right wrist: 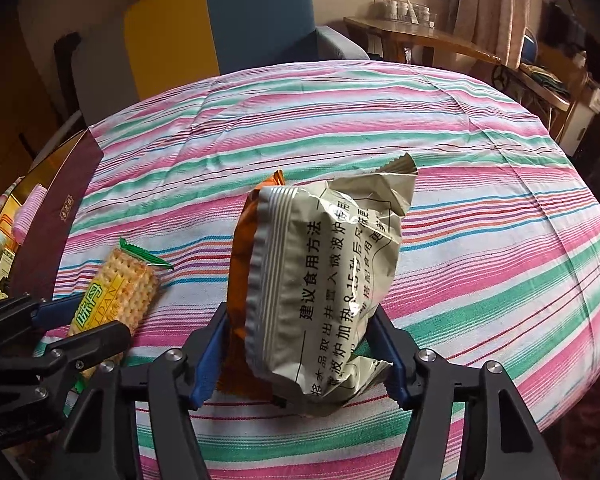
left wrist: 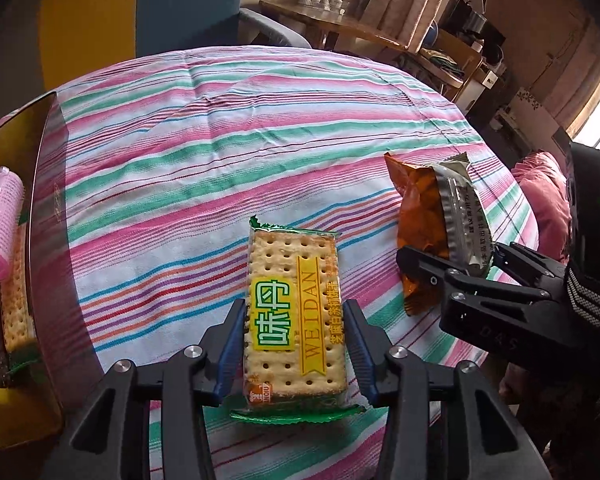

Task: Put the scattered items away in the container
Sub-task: 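Carry the cracker pack in the left tool while the right tool carries the snack bag over the tray, then open both tools to drop the cracker pack and snack bag into the tray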

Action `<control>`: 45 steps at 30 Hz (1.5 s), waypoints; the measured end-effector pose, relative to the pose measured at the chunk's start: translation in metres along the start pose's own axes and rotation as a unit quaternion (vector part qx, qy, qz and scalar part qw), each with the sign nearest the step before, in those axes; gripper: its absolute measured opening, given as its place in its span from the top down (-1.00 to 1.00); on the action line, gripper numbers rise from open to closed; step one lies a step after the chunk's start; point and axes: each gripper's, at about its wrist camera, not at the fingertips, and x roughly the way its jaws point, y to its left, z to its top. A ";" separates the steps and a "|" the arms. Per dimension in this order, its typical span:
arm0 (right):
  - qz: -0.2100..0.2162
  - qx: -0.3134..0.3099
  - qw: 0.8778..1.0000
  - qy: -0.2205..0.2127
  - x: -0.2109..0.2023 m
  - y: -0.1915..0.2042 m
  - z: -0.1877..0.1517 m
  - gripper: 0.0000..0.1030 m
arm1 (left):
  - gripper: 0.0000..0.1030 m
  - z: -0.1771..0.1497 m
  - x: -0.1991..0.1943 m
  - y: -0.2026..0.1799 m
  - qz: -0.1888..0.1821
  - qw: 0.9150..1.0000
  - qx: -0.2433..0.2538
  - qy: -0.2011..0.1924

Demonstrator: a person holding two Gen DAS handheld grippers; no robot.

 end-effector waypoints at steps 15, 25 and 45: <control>0.049 -0.024 0.998 -0.029 -0.039 0.039 0.005 -0.22 | 0.07 -0.001 -0.061 0.012 -0.014 0.997 -0.016 -0.078; 0.120 -0.107 0.986 -0.051 -0.053 0.124 0.035 -0.22 | 0.07 -0.014 -0.120 0.082 0.040 0.984 -0.102 -0.143; 0.179 -0.220 0.959 0.005 0.010 0.297 0.075 -0.29 | 0.07 -0.027 -0.136 0.243 0.136 0.945 -0.250 -0.158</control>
